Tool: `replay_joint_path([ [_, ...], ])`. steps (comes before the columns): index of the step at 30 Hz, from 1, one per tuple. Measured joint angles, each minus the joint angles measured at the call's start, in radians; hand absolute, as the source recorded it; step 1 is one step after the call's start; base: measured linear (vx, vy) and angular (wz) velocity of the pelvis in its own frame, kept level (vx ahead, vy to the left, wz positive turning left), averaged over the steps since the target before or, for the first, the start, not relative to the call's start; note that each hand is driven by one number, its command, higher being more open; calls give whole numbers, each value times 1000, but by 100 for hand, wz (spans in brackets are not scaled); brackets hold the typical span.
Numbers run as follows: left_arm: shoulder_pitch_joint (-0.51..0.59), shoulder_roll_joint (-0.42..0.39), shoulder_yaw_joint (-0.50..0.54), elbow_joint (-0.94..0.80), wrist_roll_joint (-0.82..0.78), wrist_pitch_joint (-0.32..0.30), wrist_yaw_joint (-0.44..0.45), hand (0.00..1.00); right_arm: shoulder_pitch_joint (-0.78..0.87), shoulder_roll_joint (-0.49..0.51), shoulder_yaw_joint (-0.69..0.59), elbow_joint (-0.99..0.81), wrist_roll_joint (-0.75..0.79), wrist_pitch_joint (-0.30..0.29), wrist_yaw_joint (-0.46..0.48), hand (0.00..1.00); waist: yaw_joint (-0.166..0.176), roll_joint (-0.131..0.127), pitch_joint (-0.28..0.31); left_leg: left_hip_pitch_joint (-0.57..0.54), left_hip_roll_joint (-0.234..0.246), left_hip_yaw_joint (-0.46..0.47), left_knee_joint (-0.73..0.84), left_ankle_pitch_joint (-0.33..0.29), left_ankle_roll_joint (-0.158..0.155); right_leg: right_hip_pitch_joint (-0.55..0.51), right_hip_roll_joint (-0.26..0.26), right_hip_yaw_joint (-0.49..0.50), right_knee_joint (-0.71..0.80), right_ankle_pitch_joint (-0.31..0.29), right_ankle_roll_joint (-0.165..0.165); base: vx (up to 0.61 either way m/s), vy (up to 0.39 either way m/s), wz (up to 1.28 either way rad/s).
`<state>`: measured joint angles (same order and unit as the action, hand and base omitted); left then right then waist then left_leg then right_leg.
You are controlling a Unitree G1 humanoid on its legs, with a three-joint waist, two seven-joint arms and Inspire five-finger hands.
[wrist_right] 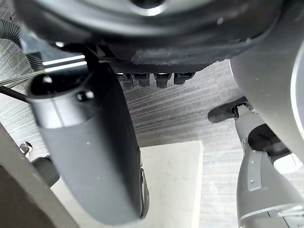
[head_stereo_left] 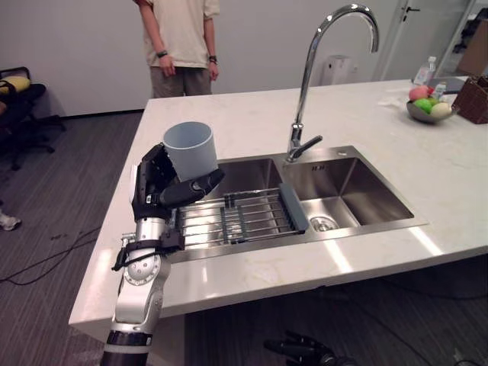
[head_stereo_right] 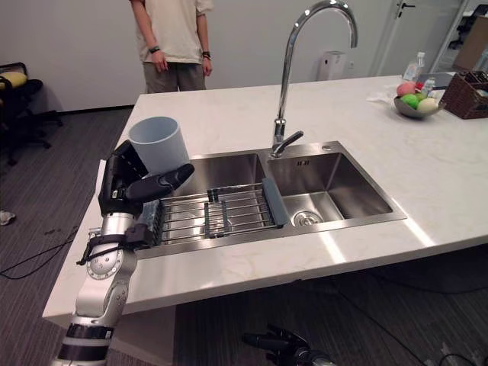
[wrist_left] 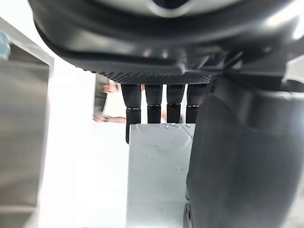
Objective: Walk over to the sink, pick up the cup, carry it to the dishwasher, place the cup inside the dishwasher, then close the dishwasher door
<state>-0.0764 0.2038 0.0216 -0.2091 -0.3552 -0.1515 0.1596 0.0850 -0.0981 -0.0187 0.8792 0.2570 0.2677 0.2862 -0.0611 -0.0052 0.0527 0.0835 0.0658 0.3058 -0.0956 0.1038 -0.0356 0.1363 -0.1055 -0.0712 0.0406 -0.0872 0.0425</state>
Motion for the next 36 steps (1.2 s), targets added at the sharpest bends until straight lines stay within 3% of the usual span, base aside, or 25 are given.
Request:
replay_joint_path([
  [5,48,-25,19,-29,-59,-3,-6,0,8,23,-33,2,35,-7,-113,100,21,-8,-10,-8,-7,-15,0,7,8,0,-8,-16,0,3,3,-40,6,11],
  [13,96,-32,21,-104,-58,4,-6,0,36,59,-91,1,-19,-77,-163,100,44,-15,-15,-32,-26,-55,4,16,23,6,-18,-59,1,8,13,1,15,17],
  [16,180,-70,20,-170,-52,5,-6,0,35,61,-94,-3,-85,-78,-152,100,50,-15,-4,-94,-26,-130,91,5,34,19,-20,-131,17,6,14,-17,-21,76],
  [18,248,-107,20,-210,-51,5,-3,0,26,53,-93,-4,-108,-72,-146,100,78,-9,36,-146,-30,-192,157,1,33,38,-15,-207,31,-13,4,-127,-31,114],
  [20,316,-141,12,-219,-51,5,-1,0,23,30,-91,-8,-126,-73,-134,100,94,18,73,-184,-32,-234,137,-7,7,44,-7,-321,55,-33,-7,-252,-69,146],
  [21,329,-145,9,-219,-51,5,0,0,23,23,-89,-7,-136,-72,-132,100,99,20,75,-200,-24,-205,135,-22,-2,41,-6,-360,61,-36,-9,-259,-81,190],
  [22,341,-152,3,-219,-46,5,2,0,19,9,-91,11,-146,-72,-133,100,105,-2,77,-232,-10,-119,147,-64,22,26,-28,-436,64,-50,-28,-223,-24,210],
  [23,340,-151,-9,-219,-43,2,6,0,5,-7,-118,60,-152,-76,-140,100,107,-10,87,-282,15,43,254,-108,108,11,-63,-532,90,-61,-41,-212,-18,217],
  [24,338,-143,-12,-219,-43,2,6,0,1,-9,-135,81,-152,-73,-147,100,107,-7,86,-295,32,139,333,-125,156,6,-85,-579,105,-63,-43,-157,-1,206],
  [25,331,-135,-15,-218,-37,2,-1,0,9,-35,-142,94,-152,-72,-171,100,104,-12,89,-281,57,293,470,-158,200,2,-131,-652,122,-61,-39,-90,-16,189],
  [26,323,-138,-15,-218,-36,-5,-8,0,35,-60,-142,94,-151,-74,-180,100,99,-7,83,-231,92,398,562,-203,197,8,-171,-716,133,-48,-20,-53,-13,185],
  [27,316,-139,-20,-218,-37,-8,-10,0,50,-71,-142,94,-150,-76,-184,100,93,0,79,-206,118,427,595,-223,179,13,-185,-750,139,-43,-11,28,56,198],
  [28,295,-146,-39,-217,-37,-8,-26,0,80,-94,-142,94,-140,-74,-194,100,80,27,63,-164,178,457,607,-214,158,23,-199,-838,166,-40,-6,73,144,223],
  [29,268,-151,-61,-213,-37,-7,-53,0,84,-115,-155,93,-129,-70,-203,100,67,59,56,-164,161,452,553,-211,119,21,-240,-919,246,-44,-9,85,212,222],
  [30,260,-146,-74,-210,-39,-6,-61,0,84,-120,-155,89,-122,-68,-210,100,63,61,55,-162,138,483,529,-209,133,22,-275,-950,304,-42,-13,41,320,226],
  [31,255,-140,-93,-202,-40,-6,-81,0,98,-119,-155,70,-117,-68,-219,100,52,64,55,-145,85,488,458,-202,159,18,-359,-1002,457,-65,-21,-30,353,202],
  [32,258,-134,-96,-202,-53,-11,-94,0,93,-113,-152,53,-109,-68,-233,100,49,72,55,-117,42,440,340,-202,159,5,-345,-1006,461,-120,43,-68,338,193],
  [33,258,-127,-87,-201,-62,-16,-97,0,85,-107,-152,43,-96,-68,-237,100,50,72,55,-105,21,419,284,-202,159,-5,-330,-1013,446,-128,51,-101,252,171],
  [34,252,-107,-76,-185,-80,-25,-105,0,75,-90,-151,24,-81,-68,-247,100,51,61,53,-87,-29,391,188,-181,125,-22,-315,-1046,390,-118,36,-74,128,171],
  [35,259,-95,-77,-145,-87,-28,-122,0,65,-86,-151,16,-58,-68,-258,100,49,64,62,-72,-65,328,148,-160,125,0,-312,-1055,358,-79,44,-46,70,160],
  [36,275,-96,-82,-132,-91,-25,-124,0,61,-90,-147,13,-49,-65,-263,100,62,76,61,-64,-72,313,132,-155,123,18,-308,-1067,349,-64,43,-40,11,108],
])
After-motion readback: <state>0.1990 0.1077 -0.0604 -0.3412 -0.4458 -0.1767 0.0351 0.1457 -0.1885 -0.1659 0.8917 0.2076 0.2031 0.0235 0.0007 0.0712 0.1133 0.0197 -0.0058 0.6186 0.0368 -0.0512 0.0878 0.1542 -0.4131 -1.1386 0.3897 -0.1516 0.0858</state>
